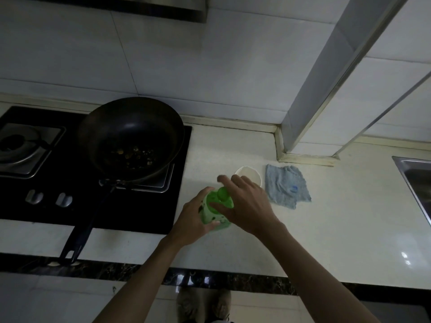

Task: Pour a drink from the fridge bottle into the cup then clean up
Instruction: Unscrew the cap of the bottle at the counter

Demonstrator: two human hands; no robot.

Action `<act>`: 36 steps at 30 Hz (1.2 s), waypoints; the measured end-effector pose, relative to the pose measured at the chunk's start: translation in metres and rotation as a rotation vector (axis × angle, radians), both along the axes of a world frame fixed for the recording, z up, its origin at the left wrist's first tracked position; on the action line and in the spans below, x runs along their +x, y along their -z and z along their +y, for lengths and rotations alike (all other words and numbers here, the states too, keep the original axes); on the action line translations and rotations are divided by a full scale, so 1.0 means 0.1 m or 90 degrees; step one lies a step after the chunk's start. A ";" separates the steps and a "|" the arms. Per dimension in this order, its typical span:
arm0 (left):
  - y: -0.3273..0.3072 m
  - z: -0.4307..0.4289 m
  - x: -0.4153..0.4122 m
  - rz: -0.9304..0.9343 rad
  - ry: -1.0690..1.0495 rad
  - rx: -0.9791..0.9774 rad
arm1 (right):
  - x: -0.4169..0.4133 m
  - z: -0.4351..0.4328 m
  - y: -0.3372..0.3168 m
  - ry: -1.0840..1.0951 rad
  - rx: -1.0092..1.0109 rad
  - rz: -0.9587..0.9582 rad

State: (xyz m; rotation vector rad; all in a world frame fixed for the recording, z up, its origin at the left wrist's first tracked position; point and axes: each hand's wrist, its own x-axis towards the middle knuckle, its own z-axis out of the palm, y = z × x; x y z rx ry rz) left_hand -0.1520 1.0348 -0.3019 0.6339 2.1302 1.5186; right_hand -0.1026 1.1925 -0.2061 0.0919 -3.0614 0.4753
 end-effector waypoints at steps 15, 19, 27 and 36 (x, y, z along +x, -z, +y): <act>0.03 -0.01 -0.02 0.019 0.009 -0.016 | 0.01 -0.01 -0.08 -0.127 0.001 -0.048; 0.02 0.00 -0.01 0.014 0.005 -0.020 | -0.09 -0.17 -0.06 -0.005 -0.038 -0.025; 0.06 -0.01 -0.03 0.023 0.009 -0.031 | -0.08 -0.08 -0.14 0.013 0.039 -0.095; 0.07 -0.01 -0.02 0.006 -0.010 -0.032 | -0.02 -0.07 -0.23 -0.086 0.094 -0.132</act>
